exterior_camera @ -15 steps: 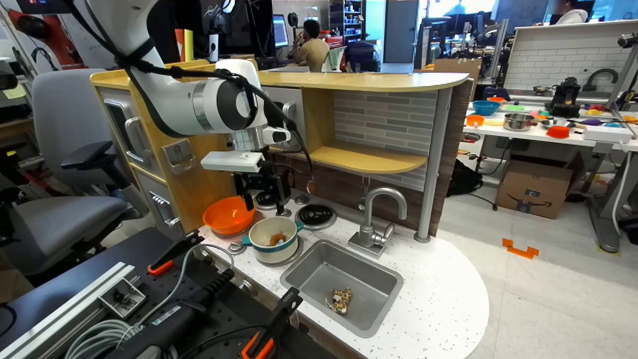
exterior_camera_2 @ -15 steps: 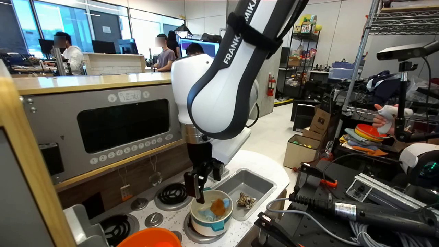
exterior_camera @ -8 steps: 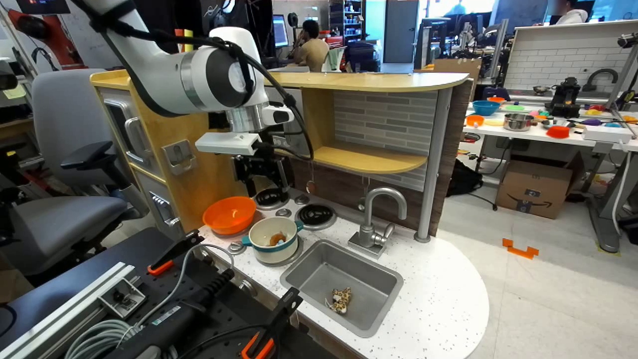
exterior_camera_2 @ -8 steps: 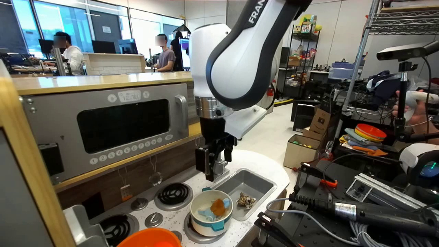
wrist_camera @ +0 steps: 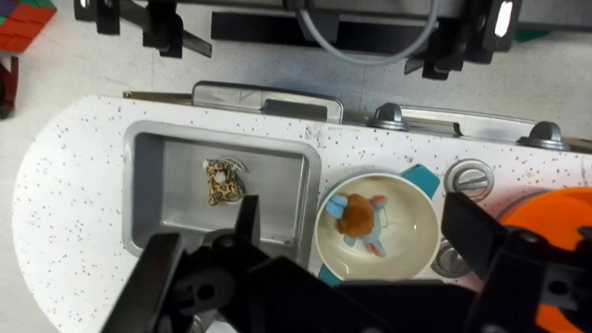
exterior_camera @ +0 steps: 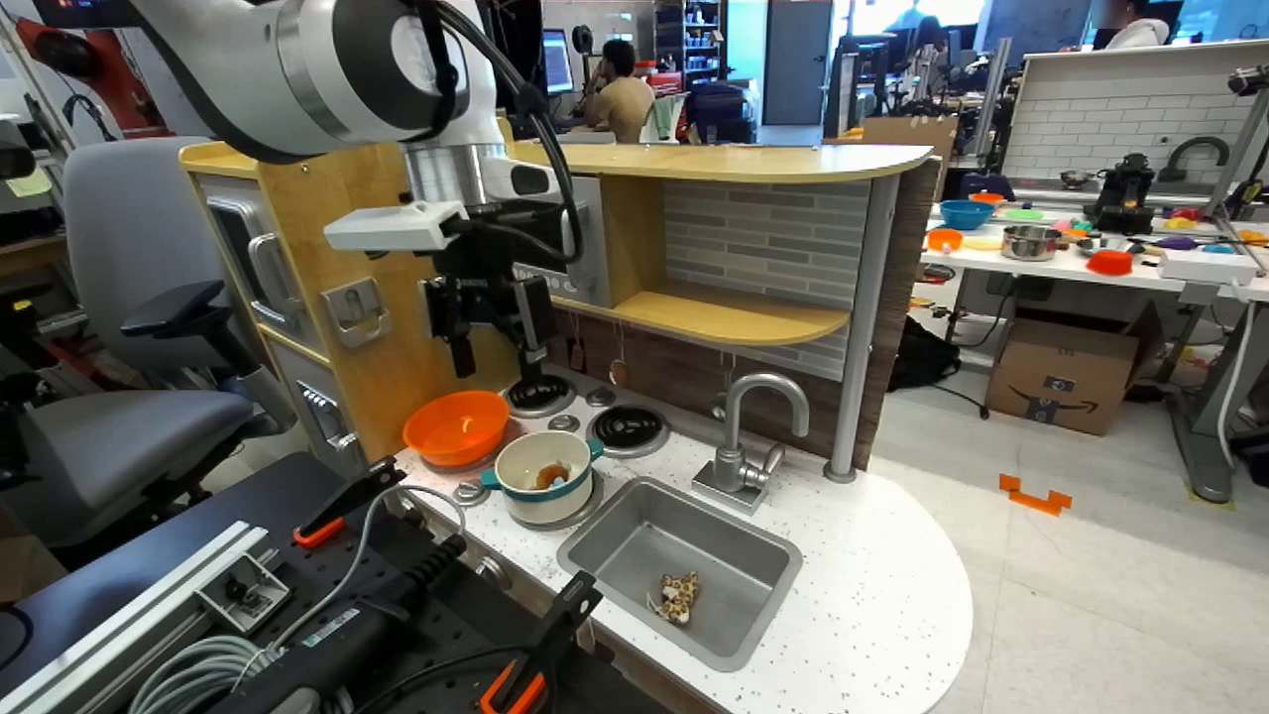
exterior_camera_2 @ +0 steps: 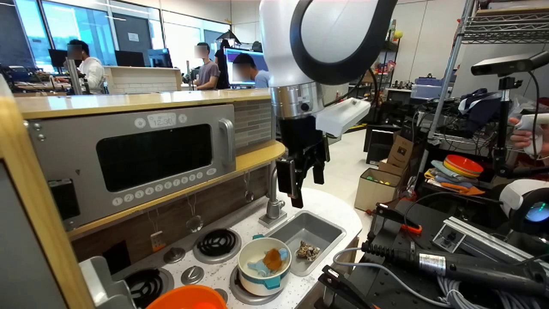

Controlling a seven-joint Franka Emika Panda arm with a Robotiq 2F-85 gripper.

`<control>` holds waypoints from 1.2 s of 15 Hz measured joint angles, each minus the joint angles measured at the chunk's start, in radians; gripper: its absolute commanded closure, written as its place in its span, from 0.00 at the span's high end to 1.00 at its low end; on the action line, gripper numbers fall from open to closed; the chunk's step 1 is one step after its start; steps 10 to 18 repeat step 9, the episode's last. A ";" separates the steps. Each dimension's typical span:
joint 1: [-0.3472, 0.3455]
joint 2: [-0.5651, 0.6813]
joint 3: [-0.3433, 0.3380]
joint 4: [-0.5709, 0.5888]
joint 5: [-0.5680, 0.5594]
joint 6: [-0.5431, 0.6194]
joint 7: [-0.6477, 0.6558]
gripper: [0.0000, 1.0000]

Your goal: Take the brown and blue stuffed animal out of the sink and put it in the pot

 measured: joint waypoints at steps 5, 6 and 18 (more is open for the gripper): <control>-0.007 -0.055 0.007 -0.041 0.000 -0.069 0.000 1.00; -0.007 -0.055 0.007 -0.042 0.000 -0.069 0.000 1.00; -0.007 -0.055 0.008 -0.045 0.000 -0.069 0.000 1.00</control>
